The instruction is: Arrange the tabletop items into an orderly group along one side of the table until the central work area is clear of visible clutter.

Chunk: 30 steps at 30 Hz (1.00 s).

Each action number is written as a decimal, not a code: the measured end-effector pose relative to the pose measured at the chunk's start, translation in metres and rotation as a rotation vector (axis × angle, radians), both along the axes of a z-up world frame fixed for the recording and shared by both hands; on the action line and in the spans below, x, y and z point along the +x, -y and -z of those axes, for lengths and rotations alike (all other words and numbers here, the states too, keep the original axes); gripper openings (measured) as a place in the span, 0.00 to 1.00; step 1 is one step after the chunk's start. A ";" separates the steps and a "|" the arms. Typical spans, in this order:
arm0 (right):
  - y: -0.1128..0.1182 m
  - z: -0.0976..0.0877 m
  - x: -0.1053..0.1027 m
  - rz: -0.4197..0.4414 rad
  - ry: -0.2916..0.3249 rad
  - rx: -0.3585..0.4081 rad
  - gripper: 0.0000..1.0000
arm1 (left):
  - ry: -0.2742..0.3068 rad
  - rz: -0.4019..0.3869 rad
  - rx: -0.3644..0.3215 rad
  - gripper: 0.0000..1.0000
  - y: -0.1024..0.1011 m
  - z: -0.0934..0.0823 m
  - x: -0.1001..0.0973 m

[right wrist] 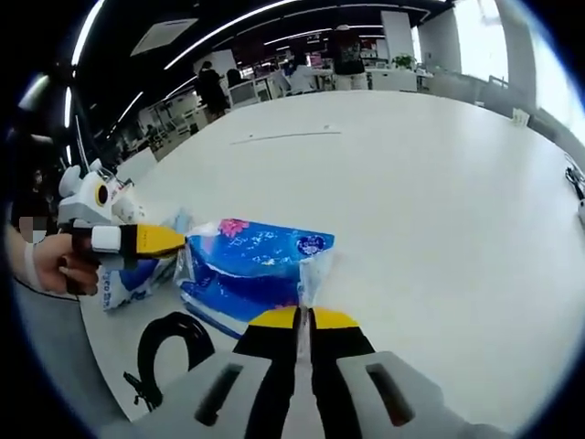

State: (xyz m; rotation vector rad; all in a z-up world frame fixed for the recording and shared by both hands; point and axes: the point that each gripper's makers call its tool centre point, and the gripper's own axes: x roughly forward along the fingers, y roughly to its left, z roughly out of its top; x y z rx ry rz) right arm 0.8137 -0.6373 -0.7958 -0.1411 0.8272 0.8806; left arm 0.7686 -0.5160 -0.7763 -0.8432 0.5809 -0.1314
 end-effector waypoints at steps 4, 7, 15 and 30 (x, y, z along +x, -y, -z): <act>0.000 0.000 -0.001 -0.011 0.009 -0.009 0.04 | 0.008 0.011 -0.010 0.12 0.003 -0.003 0.001; 0.000 0.000 -0.002 -0.018 0.018 -0.014 0.08 | 0.026 0.014 0.005 0.15 0.003 -0.008 0.002; -0.002 -0.006 -0.004 -0.034 0.046 -0.017 0.19 | 0.059 0.040 0.031 0.24 0.003 -0.015 0.003; -0.006 -0.019 -0.008 -0.077 0.109 -0.031 0.40 | 0.132 0.094 0.030 0.52 0.010 -0.041 -0.006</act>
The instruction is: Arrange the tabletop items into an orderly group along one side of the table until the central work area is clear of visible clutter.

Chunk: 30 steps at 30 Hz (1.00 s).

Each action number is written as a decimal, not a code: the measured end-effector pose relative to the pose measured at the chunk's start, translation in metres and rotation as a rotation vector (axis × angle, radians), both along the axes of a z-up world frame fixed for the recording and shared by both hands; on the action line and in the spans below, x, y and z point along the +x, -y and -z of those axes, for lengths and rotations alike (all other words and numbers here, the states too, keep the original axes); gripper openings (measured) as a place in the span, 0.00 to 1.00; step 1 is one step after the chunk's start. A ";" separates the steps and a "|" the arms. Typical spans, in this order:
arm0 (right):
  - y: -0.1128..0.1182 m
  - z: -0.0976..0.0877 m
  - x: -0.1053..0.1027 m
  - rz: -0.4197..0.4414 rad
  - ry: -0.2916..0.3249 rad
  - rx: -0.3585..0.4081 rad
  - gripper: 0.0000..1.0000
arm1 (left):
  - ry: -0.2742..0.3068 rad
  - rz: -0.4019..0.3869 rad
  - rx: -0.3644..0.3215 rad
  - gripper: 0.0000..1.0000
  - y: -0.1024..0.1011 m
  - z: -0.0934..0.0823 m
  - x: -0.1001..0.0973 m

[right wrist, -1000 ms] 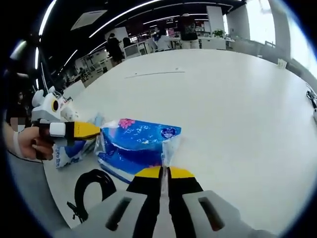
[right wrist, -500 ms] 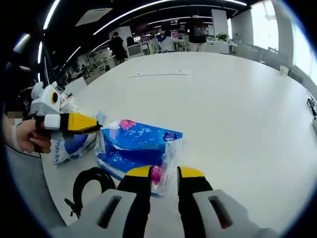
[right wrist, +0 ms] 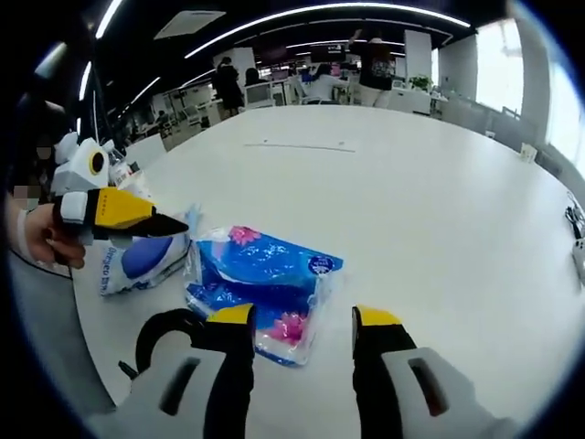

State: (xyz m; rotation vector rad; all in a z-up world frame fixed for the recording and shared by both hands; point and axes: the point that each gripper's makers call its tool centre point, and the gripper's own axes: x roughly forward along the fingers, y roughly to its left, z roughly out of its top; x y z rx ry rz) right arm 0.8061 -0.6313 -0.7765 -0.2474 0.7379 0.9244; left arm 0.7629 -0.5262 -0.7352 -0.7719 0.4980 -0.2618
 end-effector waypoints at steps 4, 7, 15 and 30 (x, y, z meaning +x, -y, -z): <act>-0.002 -0.005 -0.003 -0.008 0.002 0.004 0.42 | 0.020 0.040 0.028 0.59 0.005 -0.007 -0.008; -0.002 -0.008 -0.005 -0.013 0.005 0.004 0.44 | 0.022 0.052 0.030 0.62 0.007 -0.010 -0.013; -0.003 -0.021 -0.005 -0.026 0.028 0.006 0.52 | 0.040 0.061 0.010 0.77 0.010 -0.024 -0.024; -0.037 -0.038 -0.010 -0.101 0.047 0.004 0.49 | 0.025 -0.021 0.016 0.79 -0.038 -0.034 -0.055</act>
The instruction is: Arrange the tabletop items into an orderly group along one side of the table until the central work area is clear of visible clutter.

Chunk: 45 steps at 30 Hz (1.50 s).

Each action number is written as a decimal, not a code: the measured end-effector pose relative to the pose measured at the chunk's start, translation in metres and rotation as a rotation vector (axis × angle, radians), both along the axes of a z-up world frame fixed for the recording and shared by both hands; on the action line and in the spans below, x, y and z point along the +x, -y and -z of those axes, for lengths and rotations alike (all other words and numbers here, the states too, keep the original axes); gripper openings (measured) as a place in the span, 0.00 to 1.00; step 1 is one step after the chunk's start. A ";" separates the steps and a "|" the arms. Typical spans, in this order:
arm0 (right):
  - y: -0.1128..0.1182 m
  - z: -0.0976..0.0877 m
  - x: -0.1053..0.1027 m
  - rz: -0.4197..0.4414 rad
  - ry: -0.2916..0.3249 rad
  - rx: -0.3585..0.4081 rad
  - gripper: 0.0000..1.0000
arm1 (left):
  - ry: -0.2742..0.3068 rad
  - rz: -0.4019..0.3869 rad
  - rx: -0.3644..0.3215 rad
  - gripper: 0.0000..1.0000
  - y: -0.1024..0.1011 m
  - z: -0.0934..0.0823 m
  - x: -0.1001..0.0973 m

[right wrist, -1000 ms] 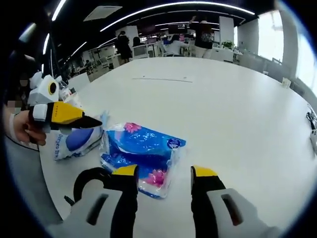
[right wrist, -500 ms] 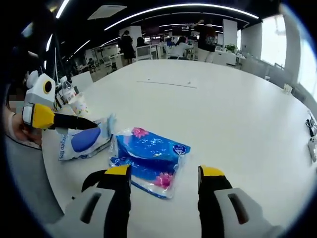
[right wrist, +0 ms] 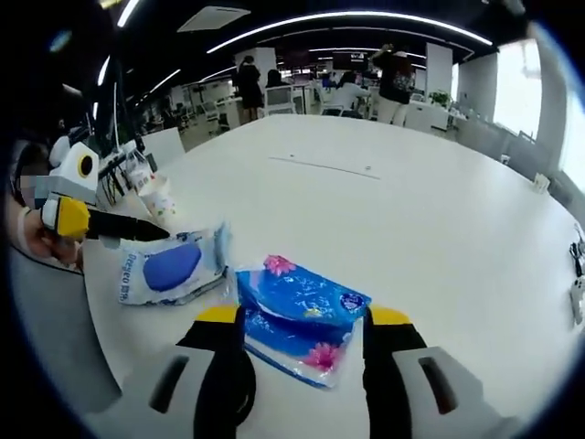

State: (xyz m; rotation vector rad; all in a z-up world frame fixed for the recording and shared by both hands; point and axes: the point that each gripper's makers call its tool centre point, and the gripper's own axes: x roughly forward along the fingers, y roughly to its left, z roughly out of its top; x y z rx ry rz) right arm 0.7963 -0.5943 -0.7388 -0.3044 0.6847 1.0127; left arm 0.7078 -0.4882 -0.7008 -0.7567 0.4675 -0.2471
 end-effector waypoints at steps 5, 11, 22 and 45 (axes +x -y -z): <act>-0.025 -0.007 -0.005 -0.066 0.013 -0.003 0.47 | -0.013 -0.030 -0.004 0.76 -0.026 -0.002 -0.013; -0.052 -0.012 -0.008 -0.114 0.009 0.005 0.44 | -0.042 -0.095 -0.013 0.74 -0.063 0.000 -0.039; -0.098 -0.014 -0.025 -0.224 -0.003 0.002 0.35 | -0.100 -0.230 -0.040 0.71 -0.112 0.008 -0.086; -0.138 0.012 -0.037 -0.362 -0.065 -0.054 0.28 | -0.335 -0.276 -0.121 0.53 -0.108 0.055 -0.146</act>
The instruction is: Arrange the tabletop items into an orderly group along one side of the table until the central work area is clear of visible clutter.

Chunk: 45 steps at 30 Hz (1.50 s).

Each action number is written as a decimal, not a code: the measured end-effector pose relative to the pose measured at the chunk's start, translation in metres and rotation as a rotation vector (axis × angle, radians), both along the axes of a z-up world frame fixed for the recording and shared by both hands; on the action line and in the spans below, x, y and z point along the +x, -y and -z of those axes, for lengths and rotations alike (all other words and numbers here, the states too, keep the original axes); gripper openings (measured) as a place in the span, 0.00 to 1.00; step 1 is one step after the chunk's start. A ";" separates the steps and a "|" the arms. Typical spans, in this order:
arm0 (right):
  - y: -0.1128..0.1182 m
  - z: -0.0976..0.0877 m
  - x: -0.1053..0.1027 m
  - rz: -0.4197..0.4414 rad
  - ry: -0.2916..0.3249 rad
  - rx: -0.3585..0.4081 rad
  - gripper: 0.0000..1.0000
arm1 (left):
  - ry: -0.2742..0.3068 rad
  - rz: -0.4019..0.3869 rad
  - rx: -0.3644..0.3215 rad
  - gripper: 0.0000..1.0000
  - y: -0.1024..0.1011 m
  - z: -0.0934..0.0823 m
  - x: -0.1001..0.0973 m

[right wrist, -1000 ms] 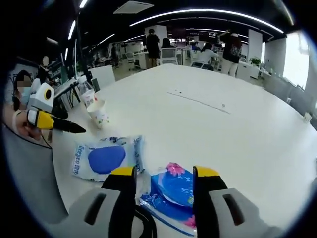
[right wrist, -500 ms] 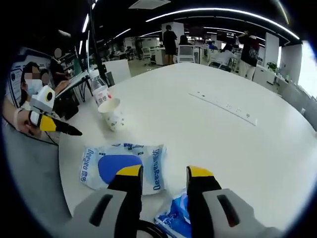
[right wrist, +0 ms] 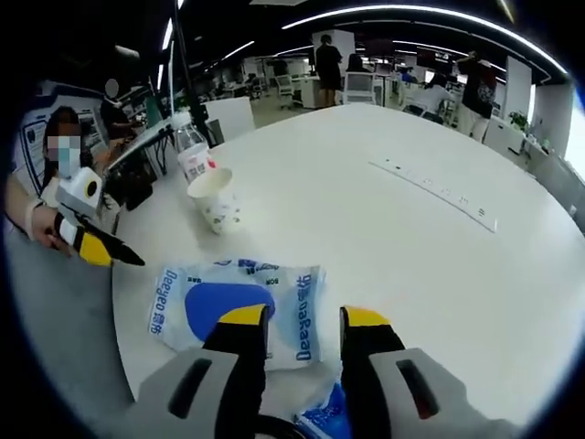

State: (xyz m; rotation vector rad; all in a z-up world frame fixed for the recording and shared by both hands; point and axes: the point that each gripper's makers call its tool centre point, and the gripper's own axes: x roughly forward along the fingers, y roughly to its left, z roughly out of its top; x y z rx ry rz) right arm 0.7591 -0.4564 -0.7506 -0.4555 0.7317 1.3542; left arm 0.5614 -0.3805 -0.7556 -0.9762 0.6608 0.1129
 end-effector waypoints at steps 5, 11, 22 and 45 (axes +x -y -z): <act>-0.003 0.008 -0.001 -0.012 -0.011 -0.023 0.27 | -0.032 0.008 -0.031 0.45 0.004 0.011 -0.002; -0.010 0.011 -0.002 -0.022 -0.025 -0.024 0.26 | -0.055 0.006 -0.072 0.38 0.015 0.020 -0.002; -0.006 0.025 0.000 -0.024 -0.036 -0.066 0.24 | -0.067 0.042 -0.111 0.25 0.036 0.029 0.004; 0.000 0.040 -0.005 -0.032 -0.060 -0.111 0.19 | -0.084 0.050 -0.134 0.09 0.045 0.047 0.011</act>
